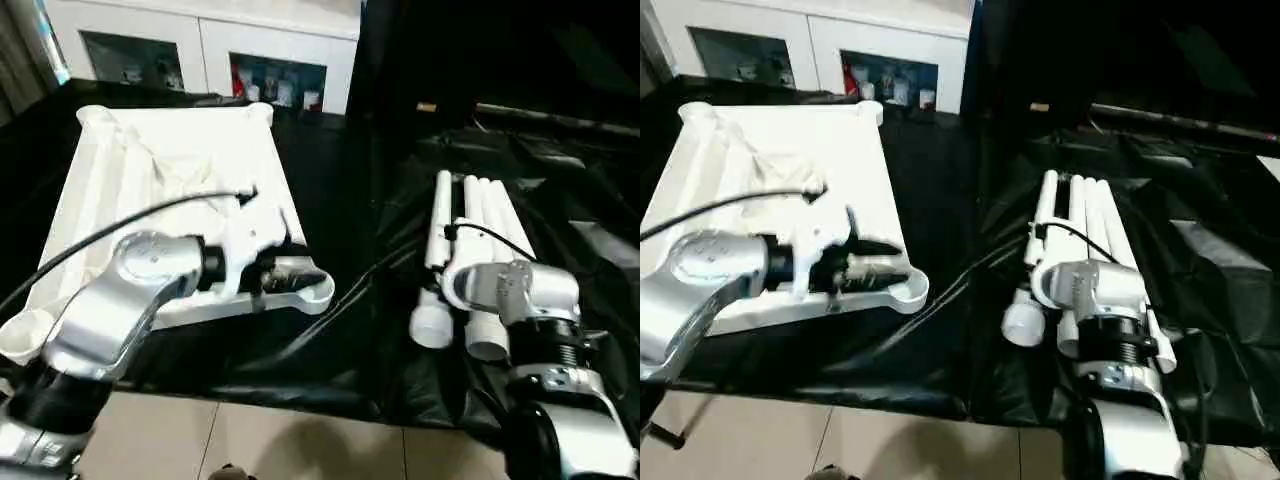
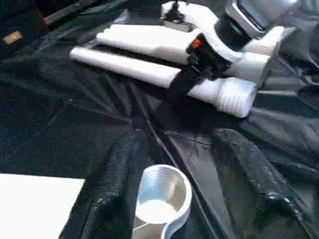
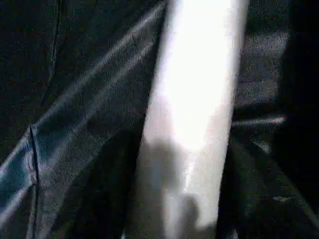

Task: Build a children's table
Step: Pick table leg

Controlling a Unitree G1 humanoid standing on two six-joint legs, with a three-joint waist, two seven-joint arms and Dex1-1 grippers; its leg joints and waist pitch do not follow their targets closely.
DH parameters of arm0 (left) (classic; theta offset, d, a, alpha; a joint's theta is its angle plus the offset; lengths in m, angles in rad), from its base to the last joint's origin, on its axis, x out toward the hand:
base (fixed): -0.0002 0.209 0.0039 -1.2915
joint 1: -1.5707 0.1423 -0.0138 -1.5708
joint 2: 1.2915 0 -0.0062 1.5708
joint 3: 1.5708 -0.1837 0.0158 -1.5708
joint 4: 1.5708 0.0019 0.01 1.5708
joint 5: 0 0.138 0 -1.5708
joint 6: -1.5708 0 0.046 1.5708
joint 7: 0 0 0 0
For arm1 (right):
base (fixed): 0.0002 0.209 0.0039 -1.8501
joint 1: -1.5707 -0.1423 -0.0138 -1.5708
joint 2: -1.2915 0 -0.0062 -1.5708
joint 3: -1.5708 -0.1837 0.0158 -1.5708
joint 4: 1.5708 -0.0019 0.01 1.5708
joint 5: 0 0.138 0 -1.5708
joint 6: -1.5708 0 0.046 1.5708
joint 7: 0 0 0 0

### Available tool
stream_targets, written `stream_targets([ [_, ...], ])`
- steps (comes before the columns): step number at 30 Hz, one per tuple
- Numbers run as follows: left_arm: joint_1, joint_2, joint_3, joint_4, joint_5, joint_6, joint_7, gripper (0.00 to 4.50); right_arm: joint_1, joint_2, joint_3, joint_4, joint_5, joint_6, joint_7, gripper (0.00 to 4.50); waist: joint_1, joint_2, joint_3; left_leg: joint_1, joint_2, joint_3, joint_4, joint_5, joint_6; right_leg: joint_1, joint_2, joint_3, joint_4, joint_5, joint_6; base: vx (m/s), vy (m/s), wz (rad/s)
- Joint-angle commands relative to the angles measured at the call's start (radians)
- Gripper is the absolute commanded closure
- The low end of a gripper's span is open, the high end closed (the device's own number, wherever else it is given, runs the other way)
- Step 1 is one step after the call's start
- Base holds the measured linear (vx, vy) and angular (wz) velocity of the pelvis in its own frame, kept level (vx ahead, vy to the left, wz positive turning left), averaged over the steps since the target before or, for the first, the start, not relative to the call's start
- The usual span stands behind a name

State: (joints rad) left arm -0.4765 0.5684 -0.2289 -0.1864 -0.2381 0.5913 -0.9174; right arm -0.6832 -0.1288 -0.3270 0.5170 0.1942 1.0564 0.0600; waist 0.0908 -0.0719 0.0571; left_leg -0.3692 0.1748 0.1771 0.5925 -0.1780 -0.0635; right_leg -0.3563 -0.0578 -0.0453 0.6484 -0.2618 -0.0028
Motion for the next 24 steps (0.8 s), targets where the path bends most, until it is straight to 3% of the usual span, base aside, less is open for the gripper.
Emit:
stream_targets([
  [1,-0.018,-0.011,0.024,0.017,0.007,0.048,0.035,1.77,-0.018,-0.003,-0.015,-0.004,0.016,-0.016,-0.002,2.34,0.004,0.006,-0.067,0.018,0.049,-0.013,-0.067,0.001,-0.05,0.034,-0.08,0.048,-0.056,0.154,-0.168,0.0,0.0,0.0],
  [6,-0.041,-0.04,0.052,0.054,-0.001,0.072,0.086,1.32,-0.016,0.003,-0.022,-0.011,0.023,-0.077,0.002,2.63,0.007,0.006,-0.072,0.014,0.046,-0.012,-0.061,0.055,-0.031,0.035,-0.076,0.047,-0.049,0.248,-0.18,0.0,0.0,0.0],
  [7,-0.065,-0.072,0.079,0.084,-0.015,0.096,0.125,1.27,-0.016,0.01,-0.037,-0.027,0.038,-0.142,0.01,2.63,0.007,0.006,-0.074,0.014,0.047,-0.012,-0.059,0.053,-0.029,0.035,-0.078,0.047,-0.048,0.259,-0.187,0.0,0.0,0.0],
  [9,-0.088,-0.098,0.104,0.113,-0.022,0.107,0.16,1.15,-0.017,0.011,-0.041,-0.043,0.053,-0.172,0.031,2.65,0.01,0.006,-0.075,0.016,0.048,-0.012,-0.057,0.055,-0.024,0.035,-0.079,0.046,-0.048,0.269,-0.193,0.0,0.0,0.0],
  [10,-0.142,-0.16,0.168,0.179,-0.056,0.144,0.227,1.06,-0.024,0.009,-0.051,-0.075,0.093,-0.199,0.086,2.66,0.012,0.002,-0.074,0.014,0.047,-0.01,-0.056,0.04,-0.012,0.035,-0.078,0.046,-0.049,0.271,-0.205,0.0,0.0,0.0],
  [11,-0.17,-0.2,0.211,0.209,-0.094,0.167,0.255,0.88,-0.025,0.003,-0.044,-0.098,0.115,-0.204,0.138,2.66,0.012,-0.005,-0.074,0.012,0.047,-0.009,-0.055,0.034,-0.005,0.037,-0.078,0.046,-0.051,0.27,-0.208,0.0,0.0,0.0],
  [12,-0.185,-0.222,0.234,0.223,-0.117,0.18,0.268,0.88,-0.026,-0.001,-0.039,-0.11,0.127,-0.206,0.167,2.66,0.017,-0.003,-0.073,0.01,0.048,-0.01,-0.055,0.024,0.006,0.039,-0.083,0.045,-0.052,0.258,-0.217,0.0,0.0,0.0],
  [13,-0.205,-0.251,0.265,0.243,-0.148,0.199,0.287,0.83,-0.027,-0.002,-0.042,-0.124,0.147,-0.205,0.197,2.66,0.018,-0.013,-0.071,0.007,0.05,-0.012,-0.057,0.022,0.012,0.04,-0.085,0.045,-0.054,0.244,-0.216,0.0,0.0,0.0],
  [15,-0.268,-0.359,0.366,0.309,-0.276,0.249,0.339,0.66,-0.017,-0.013,-0.017,-0.192,0.211,-0.193,0.332,2.66,0.027,-0.013,-0.071,0.01,0.049,-0.01,-0.052,0.015,0.023,0.039,-0.086,0.044,-0.055,0.223,-0.235,0.0,0.0,0.0],
  [16,-0.275,-0.368,0.371,0.317,-0.286,0.255,0.339,0.57,-0.012,-0.016,-0.009,-0.207,0.222,-0.19,0.357,2.66,0.028,-0.021,-0.07,0.009,0.052,-0.011,-0.053,0.028,0.035,0.038,-0.087,0.045,-0.055,0.235,-0.24,0.0,0.0,0.0],
  [20,-0.326,-0.446,0.409,0.368,-0.34,0.285,0.351,0.33,0.051,-0.058,0.08,-0.354,0.311,-0.182,0.566,2.66,0.036,-0.025,-0.069,0.008,0.055,-0.014,-0.051,0.029,0.061,0.04,-0.088,0.045,-0.058,0.238,-0.223,0.0,0.0,0.0],
  [24,-0.35,-0.493,0.457,0.374,-0.387,0.33,0.388,0.06,0.085,-0.07,0.098,-0.42,0.364,-0.169,0.636,2.66,0.043,-0.028,-0.068,0.012,0.058,-0.015,-0.051,0.023,0.06,0.036,-0.093,0.044,-0.06,0.219,-0.243,0.0,0.0,0.0],
])
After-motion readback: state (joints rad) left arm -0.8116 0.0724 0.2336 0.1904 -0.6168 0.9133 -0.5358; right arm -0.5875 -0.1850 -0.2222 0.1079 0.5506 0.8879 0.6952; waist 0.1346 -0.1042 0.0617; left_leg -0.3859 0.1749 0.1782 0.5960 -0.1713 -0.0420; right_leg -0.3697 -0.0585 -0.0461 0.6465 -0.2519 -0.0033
